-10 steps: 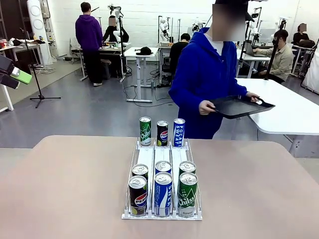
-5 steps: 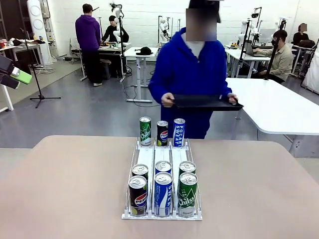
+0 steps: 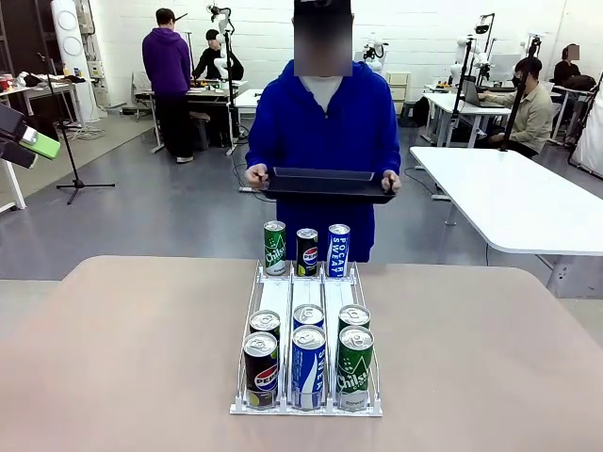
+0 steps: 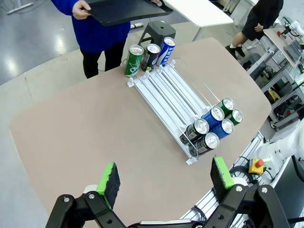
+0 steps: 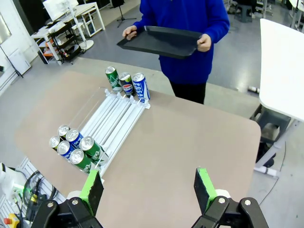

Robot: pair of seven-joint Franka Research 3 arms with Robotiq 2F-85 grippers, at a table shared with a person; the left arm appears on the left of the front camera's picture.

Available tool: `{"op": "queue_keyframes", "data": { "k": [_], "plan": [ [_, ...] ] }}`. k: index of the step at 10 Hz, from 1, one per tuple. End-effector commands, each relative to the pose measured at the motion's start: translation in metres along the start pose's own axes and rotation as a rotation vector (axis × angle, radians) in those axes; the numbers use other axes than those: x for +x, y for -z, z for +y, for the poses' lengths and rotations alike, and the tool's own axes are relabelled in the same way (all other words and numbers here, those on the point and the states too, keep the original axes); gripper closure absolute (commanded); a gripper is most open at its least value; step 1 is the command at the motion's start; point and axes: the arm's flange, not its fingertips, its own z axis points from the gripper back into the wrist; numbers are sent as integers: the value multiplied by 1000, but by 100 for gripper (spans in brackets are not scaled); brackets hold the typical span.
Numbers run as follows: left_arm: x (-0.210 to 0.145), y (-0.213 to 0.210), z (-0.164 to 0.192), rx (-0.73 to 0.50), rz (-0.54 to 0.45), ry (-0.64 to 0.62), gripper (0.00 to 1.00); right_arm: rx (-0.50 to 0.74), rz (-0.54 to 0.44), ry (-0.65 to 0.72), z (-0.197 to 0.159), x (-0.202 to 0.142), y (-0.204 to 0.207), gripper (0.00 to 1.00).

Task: Retrieve and hand over the desired beverage to the person.
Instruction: Pick up a can of the same type that the person held from the Automatic Can Dispenser.

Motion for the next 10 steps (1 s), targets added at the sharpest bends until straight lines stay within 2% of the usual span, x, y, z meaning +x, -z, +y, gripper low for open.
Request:
{"op": "queue_keyframes", "data": {
  "k": [1,10],
  "plan": [
    [-1,-2,0,-13,-3,10,0,11,-5,-4,1,-1,1,0],
    [-1,-2,0,-13,-3,10,0,11,-5,-4,1,-1,1,0]
  ]
}}
